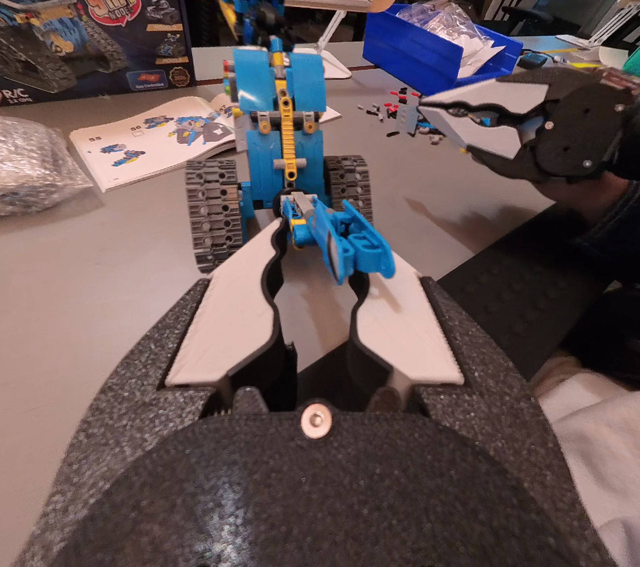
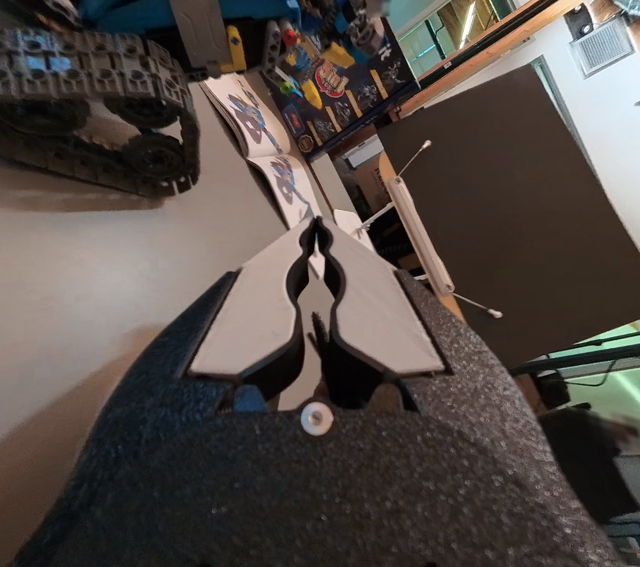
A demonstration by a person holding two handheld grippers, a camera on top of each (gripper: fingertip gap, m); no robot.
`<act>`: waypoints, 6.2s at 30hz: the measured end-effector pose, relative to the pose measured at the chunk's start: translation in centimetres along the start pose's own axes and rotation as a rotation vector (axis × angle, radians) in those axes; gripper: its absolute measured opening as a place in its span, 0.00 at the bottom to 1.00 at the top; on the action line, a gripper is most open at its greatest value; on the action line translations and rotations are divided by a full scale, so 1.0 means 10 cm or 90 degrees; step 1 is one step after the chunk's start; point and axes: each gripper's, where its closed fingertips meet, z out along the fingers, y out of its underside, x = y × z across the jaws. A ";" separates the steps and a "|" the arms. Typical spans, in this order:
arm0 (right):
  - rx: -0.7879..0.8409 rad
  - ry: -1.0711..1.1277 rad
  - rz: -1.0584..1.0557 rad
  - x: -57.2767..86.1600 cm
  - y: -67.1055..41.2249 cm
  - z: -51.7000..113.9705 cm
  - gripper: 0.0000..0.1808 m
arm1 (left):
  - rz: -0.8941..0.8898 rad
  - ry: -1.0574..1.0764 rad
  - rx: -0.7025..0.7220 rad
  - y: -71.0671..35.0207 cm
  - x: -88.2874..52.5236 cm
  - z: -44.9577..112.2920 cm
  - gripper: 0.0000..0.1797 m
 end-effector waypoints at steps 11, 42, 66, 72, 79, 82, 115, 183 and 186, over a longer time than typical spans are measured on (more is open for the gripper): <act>-0.049 -0.011 -0.002 0.18 0.49 0.33 0.00 | -0.045 0.025 -0.013 0.15 0.26 0.13 0.27; 0.388 0.270 -0.378 0.07 -1.06 -0.57 0.00 | -0.470 0.534 -0.369 -0.81 0.99 0.47 0.20; 0.416 0.172 -0.260 -0.05 -1.09 -0.59 0.00 | -0.224 0.448 -0.261 -0.81 0.88 0.65 0.00; 0.342 -0.059 0.099 -0.05 -0.88 -0.36 0.09 | -0.124 0.386 -0.143 -0.98 0.61 0.63 0.00; 0.364 -0.639 0.796 0.11 -1.15 -0.34 0.22 | -0.084 0.445 -0.026 -1.05 0.67 0.51 0.00; 0.367 -0.694 0.851 0.16 -1.24 -0.26 0.16 | -0.095 0.457 -0.019 -1.02 0.67 0.49 0.00; 0.202 -0.633 0.798 -0.29 -1.20 0.46 0.00 | -0.066 0.261 0.046 -0.70 -0.42 0.85 0.35; 0.230 -0.633 0.716 -0.26 -1.22 0.46 0.00 | -0.127 0.275 0.079 -0.61 -0.51 0.92 0.27; 0.220 -0.653 0.734 -0.30 -1.19 0.48 0.00 | -0.125 0.275 0.080 -0.61 -0.51 0.92 0.27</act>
